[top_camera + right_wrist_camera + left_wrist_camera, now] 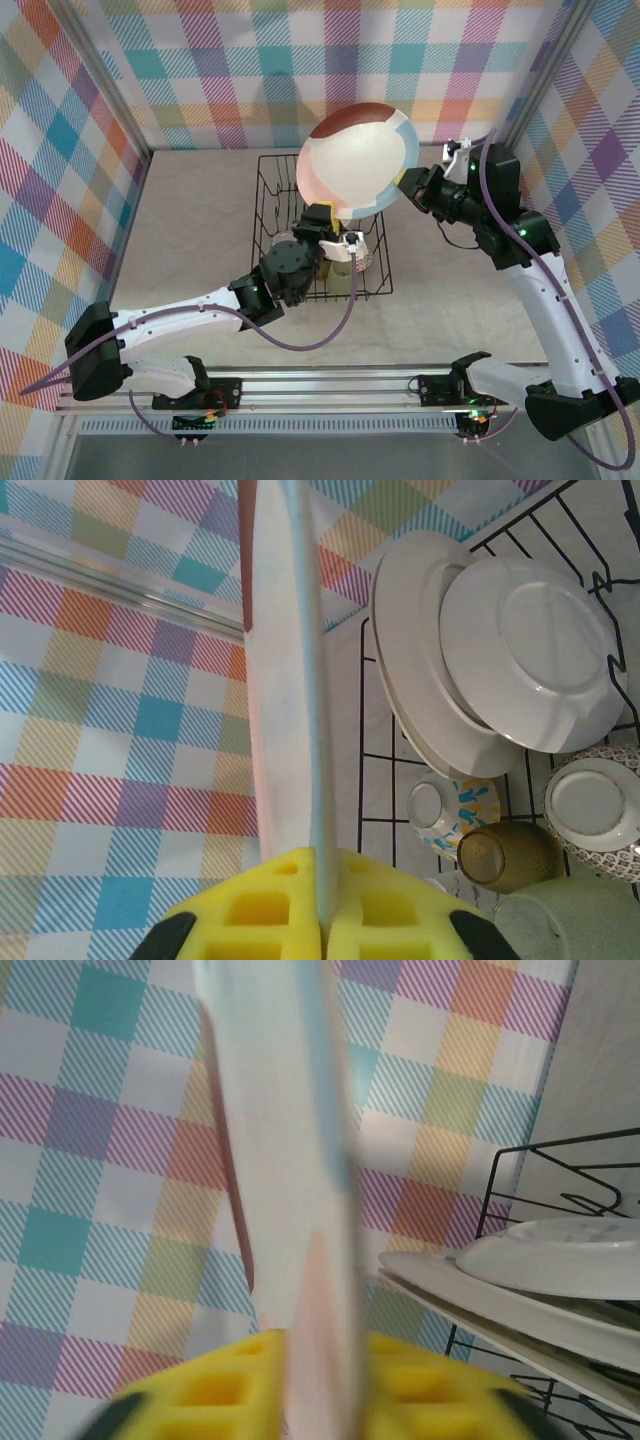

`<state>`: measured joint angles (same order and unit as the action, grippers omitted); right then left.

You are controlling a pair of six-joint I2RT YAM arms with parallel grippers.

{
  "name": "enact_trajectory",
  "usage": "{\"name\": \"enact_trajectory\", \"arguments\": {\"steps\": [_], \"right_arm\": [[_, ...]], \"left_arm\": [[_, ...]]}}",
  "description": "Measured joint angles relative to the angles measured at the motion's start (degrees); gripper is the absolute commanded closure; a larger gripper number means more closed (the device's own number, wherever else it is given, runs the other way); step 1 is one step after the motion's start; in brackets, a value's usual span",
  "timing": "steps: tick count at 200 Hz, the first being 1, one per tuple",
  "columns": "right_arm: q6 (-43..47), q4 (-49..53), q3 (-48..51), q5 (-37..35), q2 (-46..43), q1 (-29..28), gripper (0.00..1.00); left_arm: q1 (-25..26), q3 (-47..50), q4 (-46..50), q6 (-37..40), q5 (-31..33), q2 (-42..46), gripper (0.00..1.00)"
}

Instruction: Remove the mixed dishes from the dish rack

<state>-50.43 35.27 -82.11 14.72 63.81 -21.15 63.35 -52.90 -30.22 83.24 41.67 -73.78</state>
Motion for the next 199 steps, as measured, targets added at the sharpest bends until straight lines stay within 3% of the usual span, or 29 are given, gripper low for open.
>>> {"name": "enact_trajectory", "arguments": {"steps": [4, 40, 71, 128, 159, 199], "right_arm": [[0.07, 0.07, 0.17, -0.33, -0.11, -0.02, 1.0], [0.33, 1.22, 0.79, -2.14, -0.28, 0.31, 1.0], [0.28, 0.48, 0.79, -1.18, -0.22, 3.48, 1.0], [-2.47, -7.48, 2.1, 5.25, 1.79, 20.87, 1.0], [-5.03, -16.22, 7.76, 6.91, 4.09, 28.46, 1.0], [-6.8, -25.29, 17.27, 6.8, 9.9, 33.0, 1.0]], "left_arm": [[0.02, 0.02, -0.2, -0.09, -0.13, 0.02, 0.0], [0.63, 1.14, -2.95, -1.62, -0.96, 1.53, 0.0], [1.42, 0.7, 3.63, -9.73, -3.74, 6.25, 0.0], [0.59, -11.06, 23.26, -33.24, -7.3, 14.93, 0.0], [-5.01, -13.94, 34.84, -50.21, -11.89, 19.91, 0.0], [-15.74, -15.89, 49.68, -69.35, -23.08, 22.4, 0.0]]}}
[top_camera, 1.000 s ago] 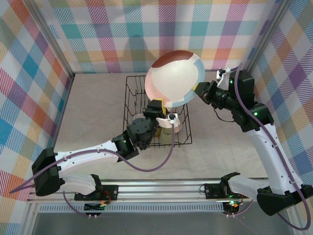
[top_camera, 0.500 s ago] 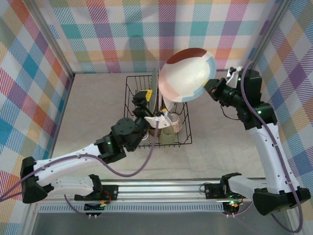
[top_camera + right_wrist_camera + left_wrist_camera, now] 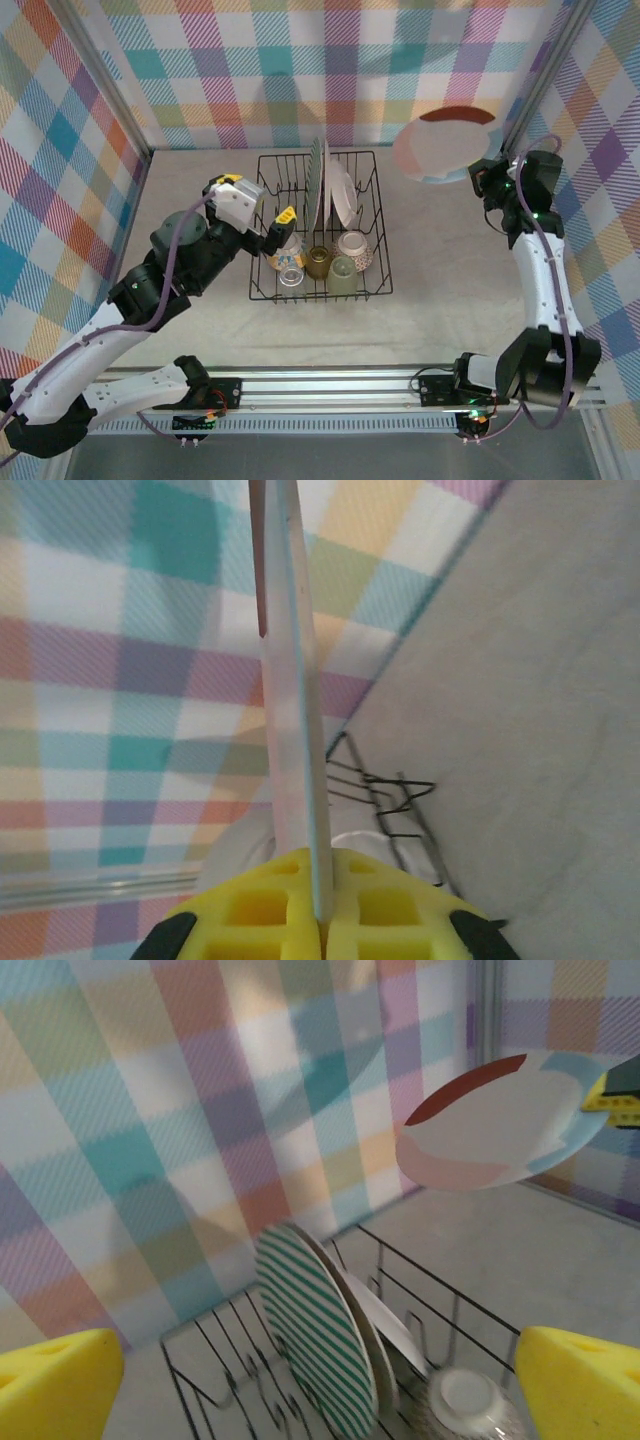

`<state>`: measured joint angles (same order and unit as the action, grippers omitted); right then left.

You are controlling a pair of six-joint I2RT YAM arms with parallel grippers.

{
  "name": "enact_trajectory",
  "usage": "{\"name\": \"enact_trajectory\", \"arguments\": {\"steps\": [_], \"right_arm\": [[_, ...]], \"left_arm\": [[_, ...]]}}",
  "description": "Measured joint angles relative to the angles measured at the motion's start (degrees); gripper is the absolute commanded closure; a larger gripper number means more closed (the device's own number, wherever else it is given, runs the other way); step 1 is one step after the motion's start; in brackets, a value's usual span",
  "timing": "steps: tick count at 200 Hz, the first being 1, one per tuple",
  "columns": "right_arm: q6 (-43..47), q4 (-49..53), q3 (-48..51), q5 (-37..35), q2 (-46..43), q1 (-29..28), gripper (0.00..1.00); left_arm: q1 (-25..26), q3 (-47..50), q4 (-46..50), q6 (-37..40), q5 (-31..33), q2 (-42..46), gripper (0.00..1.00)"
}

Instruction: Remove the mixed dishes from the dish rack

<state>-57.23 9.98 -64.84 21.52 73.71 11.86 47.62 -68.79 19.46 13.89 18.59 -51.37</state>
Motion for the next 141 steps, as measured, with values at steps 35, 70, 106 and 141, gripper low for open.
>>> {"name": "enact_trajectory", "arguments": {"steps": [35, 70, 106, 141], "right_arm": [[-0.44, -7.89, 3.82, -0.22, 6.45, 2.19, 1.0], [-0.66, -17.42, 7.02, 0.17, 12.22, 3.78, 1.0], [-0.63, -24.13, 8.17, 1.86, 19.17, 5.16, 1.0], [-0.37, -27.21, 8.11, 3.82, 24.37, 5.84, 1.0]], "left_arm": [[-4.85, 1.42, 7.08, -9.29, -8.57, -0.59, 0.0], [-9.99, 7.67, 7.63, -14.69, -17.9, -0.57, 0.0], [-16.46, 10.8, 6.67, -19.45, -27.04, -1.53, 0.0], [-22.29, 14.27, 2.4, -23.12, -34.84, -1.75, 0.0]]}}
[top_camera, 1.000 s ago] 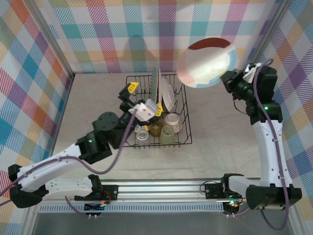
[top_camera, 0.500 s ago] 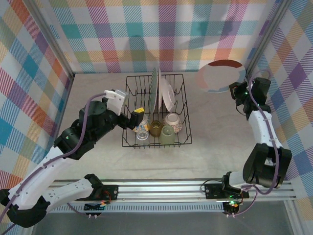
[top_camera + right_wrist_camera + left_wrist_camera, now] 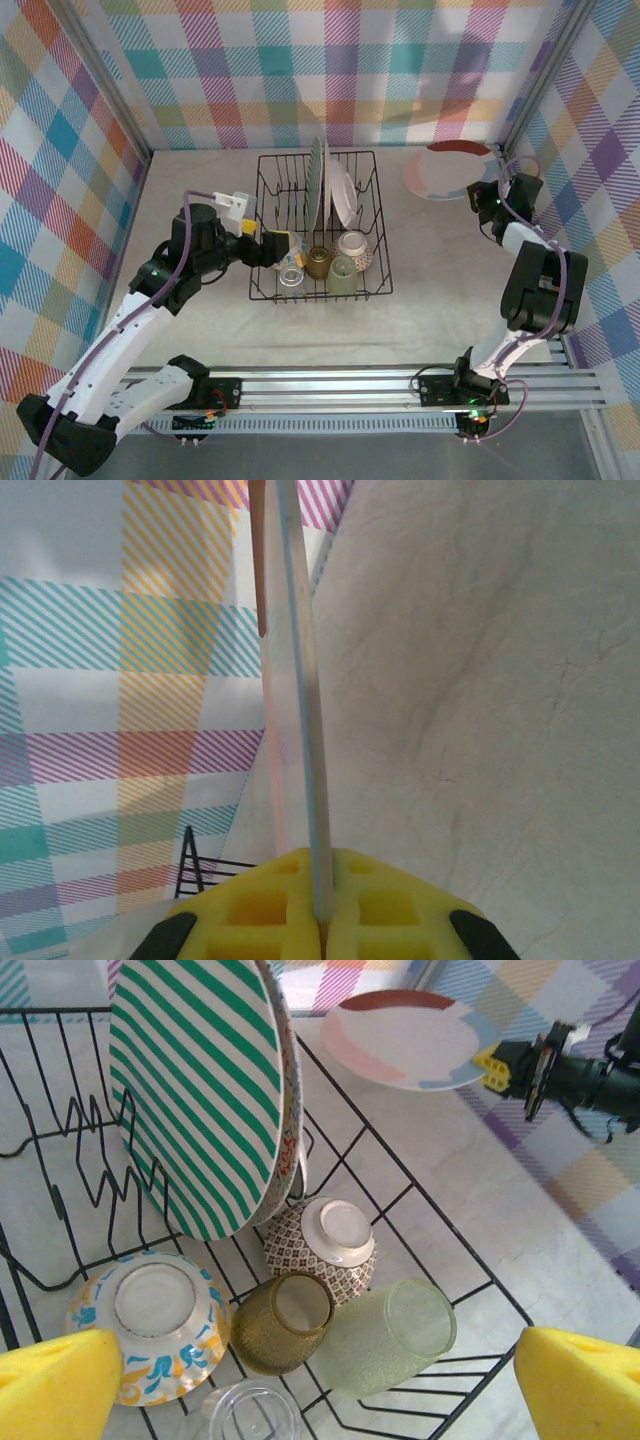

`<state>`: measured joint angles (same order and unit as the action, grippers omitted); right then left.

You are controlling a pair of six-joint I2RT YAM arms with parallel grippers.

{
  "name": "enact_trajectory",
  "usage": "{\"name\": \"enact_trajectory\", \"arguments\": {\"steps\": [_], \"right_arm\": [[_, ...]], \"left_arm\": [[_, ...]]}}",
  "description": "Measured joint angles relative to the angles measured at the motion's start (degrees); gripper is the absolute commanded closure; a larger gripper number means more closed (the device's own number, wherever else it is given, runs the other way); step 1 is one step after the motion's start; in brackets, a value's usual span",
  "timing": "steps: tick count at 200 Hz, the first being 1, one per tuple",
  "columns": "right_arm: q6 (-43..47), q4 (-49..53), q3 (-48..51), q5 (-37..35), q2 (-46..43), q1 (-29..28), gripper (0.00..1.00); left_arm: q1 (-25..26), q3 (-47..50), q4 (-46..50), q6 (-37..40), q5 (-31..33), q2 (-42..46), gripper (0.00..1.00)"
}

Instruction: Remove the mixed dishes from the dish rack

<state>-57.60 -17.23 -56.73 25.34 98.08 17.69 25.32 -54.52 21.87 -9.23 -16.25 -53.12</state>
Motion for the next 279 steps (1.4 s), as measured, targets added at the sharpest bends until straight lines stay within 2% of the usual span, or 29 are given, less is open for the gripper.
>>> {"name": "enact_trajectory", "arguments": {"steps": [23, 85, 131, 222, 254, 279], "right_arm": [[0.22, -0.68, -0.42, 0.72, 2.75, 0.31, 1.0], [1.38, -1.05, -2.64, 2.25, 7.89, 0.72, 1.0], [1.44, -2.16, -3.5, 3.76, 11.76, 0.74, 1.0], [2.38, -1.36, -6.14, 4.35, 13.88, 0.74, 1.0], [2.64, -0.22, -6.91, 4.33, 13.97, 0.72, 0.9], [3.21, 2.29, -7.93, 4.31, 13.97, 0.72, 0.85]], "left_arm": [[-1.77, 2.99, -2.69, -1.6, -2.71, 0.09, 0.0], [-1.97, 6.62, -8.98, -3.26, -6.25, 1.44, 0.0], [-2.01, 8.22, -10.93, -3.43, -6.73, 2.69, 0.0], [-2.23, 8.48, -11.58, -3.5, -6.84, 2.67, 0.0], [-2.23, 8.63, -11.58, -3.61, -6.84, 2.69, 0.0], [-2.23, 8.66, -11.58, -3.63, -6.84, 2.75, 0.0]]}}
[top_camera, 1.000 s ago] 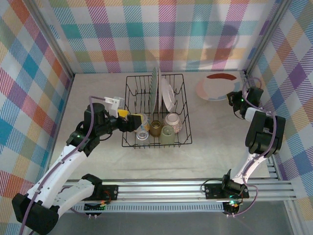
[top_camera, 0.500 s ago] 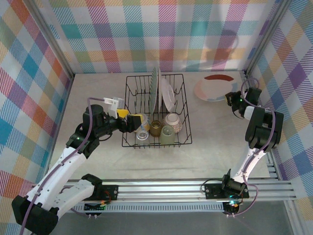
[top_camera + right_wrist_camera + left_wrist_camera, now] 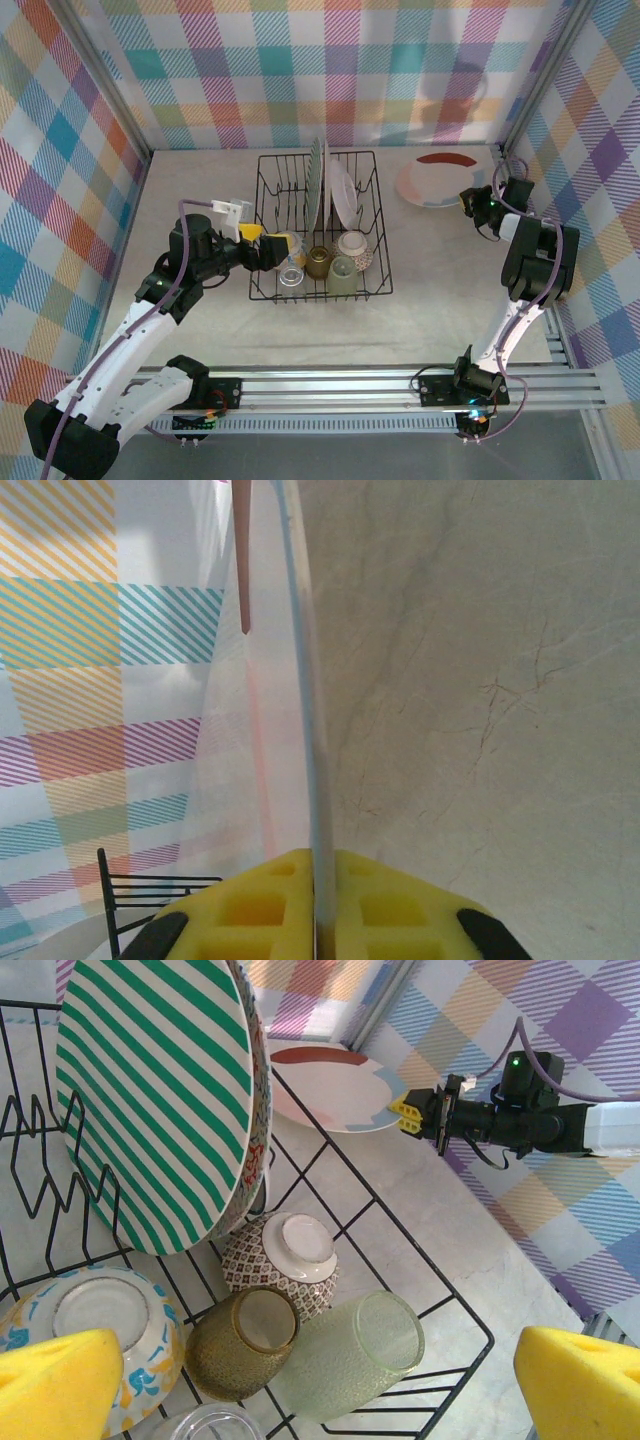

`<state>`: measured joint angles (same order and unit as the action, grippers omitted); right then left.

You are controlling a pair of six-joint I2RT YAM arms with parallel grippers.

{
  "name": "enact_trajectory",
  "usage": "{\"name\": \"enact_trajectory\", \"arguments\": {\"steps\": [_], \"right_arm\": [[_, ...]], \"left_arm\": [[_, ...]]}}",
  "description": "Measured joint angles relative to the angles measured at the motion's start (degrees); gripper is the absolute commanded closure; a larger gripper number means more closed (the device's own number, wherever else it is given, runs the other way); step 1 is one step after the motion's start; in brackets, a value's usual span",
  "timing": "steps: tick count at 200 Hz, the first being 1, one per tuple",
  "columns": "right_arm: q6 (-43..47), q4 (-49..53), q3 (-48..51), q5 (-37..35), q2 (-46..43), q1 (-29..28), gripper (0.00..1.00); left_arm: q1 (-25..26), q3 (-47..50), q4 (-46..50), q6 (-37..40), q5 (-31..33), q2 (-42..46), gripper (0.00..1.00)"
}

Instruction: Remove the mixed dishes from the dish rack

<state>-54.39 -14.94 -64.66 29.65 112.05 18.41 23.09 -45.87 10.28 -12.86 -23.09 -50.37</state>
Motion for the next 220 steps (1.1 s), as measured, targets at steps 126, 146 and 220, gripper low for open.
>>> {"name": "enact_trajectory", "arguments": {"steps": [126, 146, 220], "right_arm": [[5.53, 19.61, -6.19, -3.23, 0.0, 0.02, 0.34], [6.08, 21.75, -6.88, -3.67, 0.02, 0.02, 0.23], [5.57, 27.93, -7.85, -6.32, -1.66, 0.02, 0.05]], "left_arm": [[0.0, 0.42, -0.02, 0.0, 0.0, 1.79, 0.0], [0.0, 0.42, -0.02, 0.0, 0.02, 1.79, 0.0], [0.0, 0.42, 0.02, -0.02, 0.2, 1.79, 0.0]]}}
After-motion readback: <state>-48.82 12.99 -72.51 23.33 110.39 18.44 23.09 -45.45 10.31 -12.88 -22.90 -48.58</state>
